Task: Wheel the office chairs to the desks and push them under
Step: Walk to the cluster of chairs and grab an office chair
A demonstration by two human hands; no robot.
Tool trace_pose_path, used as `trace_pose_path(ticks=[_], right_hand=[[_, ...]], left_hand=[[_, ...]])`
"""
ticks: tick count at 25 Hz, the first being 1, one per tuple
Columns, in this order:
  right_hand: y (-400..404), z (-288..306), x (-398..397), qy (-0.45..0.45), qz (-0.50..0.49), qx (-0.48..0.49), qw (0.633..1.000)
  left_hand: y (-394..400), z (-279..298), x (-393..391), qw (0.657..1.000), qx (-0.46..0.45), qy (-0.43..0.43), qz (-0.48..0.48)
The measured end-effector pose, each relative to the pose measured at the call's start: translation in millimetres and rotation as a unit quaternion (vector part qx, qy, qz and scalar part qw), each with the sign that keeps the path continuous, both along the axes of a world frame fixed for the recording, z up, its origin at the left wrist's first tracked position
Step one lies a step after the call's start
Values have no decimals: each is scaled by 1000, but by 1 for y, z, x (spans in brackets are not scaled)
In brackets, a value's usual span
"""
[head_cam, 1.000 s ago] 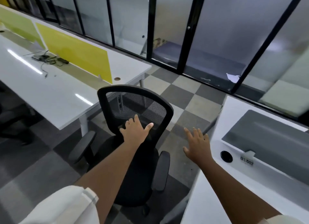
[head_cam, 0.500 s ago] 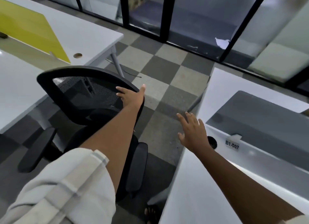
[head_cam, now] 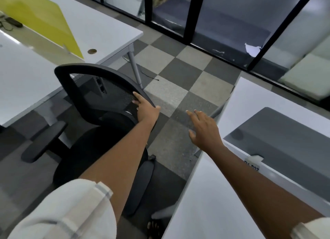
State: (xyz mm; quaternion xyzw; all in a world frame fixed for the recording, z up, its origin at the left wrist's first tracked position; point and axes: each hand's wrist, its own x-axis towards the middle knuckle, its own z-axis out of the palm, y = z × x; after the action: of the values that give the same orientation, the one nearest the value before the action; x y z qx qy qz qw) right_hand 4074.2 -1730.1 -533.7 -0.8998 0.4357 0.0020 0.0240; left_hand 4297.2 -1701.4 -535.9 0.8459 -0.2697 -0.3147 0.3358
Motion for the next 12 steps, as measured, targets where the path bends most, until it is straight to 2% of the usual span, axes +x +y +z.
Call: trace_pose_path(ticks=[4,7,12], right_hand=[[-3,10,22,12,26,-17,999],[4,17,43,29,59,-25,998],[31,22,79,48,182,-52,981]], left_hand=[[56,-3,-29,991,40,-37,-121],[114,-5,-44,976,42,-21,-213],[217,-1,-48,945,92,-19,-314]])
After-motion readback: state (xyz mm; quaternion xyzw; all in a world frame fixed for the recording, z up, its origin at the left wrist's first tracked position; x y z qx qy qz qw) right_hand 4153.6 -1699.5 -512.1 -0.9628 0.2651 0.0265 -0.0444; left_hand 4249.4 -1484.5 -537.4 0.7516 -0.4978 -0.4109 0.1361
